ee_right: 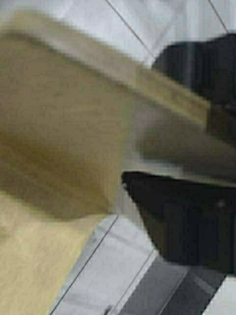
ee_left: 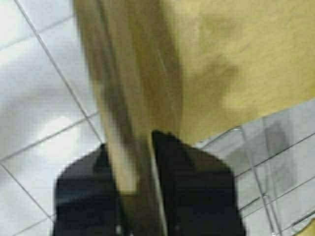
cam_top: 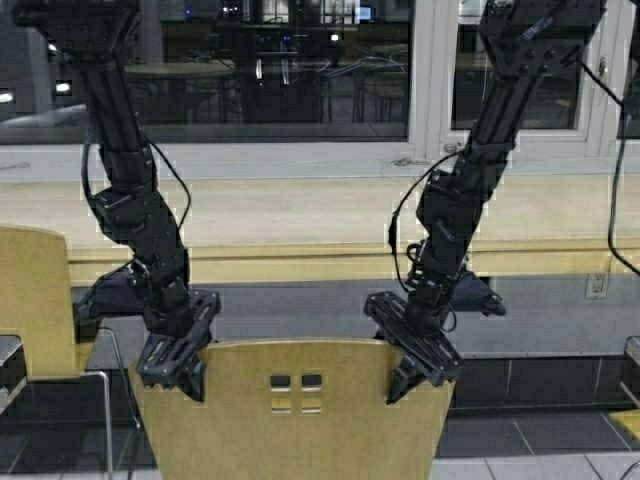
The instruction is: Push the chairs under the table
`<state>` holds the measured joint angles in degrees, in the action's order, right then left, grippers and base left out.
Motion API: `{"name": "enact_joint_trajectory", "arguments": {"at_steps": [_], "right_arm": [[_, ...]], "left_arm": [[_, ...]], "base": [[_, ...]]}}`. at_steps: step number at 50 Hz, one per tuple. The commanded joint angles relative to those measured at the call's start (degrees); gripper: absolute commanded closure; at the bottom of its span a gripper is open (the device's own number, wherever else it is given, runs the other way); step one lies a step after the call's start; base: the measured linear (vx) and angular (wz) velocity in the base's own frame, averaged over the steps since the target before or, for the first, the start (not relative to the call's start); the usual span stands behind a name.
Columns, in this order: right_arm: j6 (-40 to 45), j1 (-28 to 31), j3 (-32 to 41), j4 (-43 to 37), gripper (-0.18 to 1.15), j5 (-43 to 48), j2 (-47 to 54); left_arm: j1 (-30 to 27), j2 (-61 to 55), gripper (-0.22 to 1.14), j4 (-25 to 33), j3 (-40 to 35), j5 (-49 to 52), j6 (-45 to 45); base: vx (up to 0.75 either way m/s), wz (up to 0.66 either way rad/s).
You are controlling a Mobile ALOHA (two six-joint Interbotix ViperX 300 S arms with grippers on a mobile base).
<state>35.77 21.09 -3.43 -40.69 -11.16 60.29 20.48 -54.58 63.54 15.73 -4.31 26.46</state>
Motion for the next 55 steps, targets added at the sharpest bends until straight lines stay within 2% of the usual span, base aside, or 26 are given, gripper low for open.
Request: {"name": "enact_joint_trajectory", "arguments": {"at_steps": [1,6,26,55], "right_arm": [[-1.76,0.35,0.88,0.62,0.67,0.18,-1.41],[-2.02,0.35,0.79,0.62,0.76,-0.09,-1.41],[-2.72,0.35,-1.05,0.70,0.76,-0.79,-2.11],[-3.16,1.14,-1.85,0.88,0.76,-1.14,-2.81]], "left_arm": [[0.09,1.93,0.69,-0.62,0.00,-0.35,-2.11],[0.09,1.93,0.70,-0.62,0.09,-0.26,-1.67],[0.18,4.57,0.70,-0.62,3.16,-0.09,-1.41],[-0.88,4.31,0.70,-0.70,2.90,-0.79,-1.49]], "base": [[0.02,0.00],[0.04,0.01],[0.12,0.02],[0.20,0.01]]}}
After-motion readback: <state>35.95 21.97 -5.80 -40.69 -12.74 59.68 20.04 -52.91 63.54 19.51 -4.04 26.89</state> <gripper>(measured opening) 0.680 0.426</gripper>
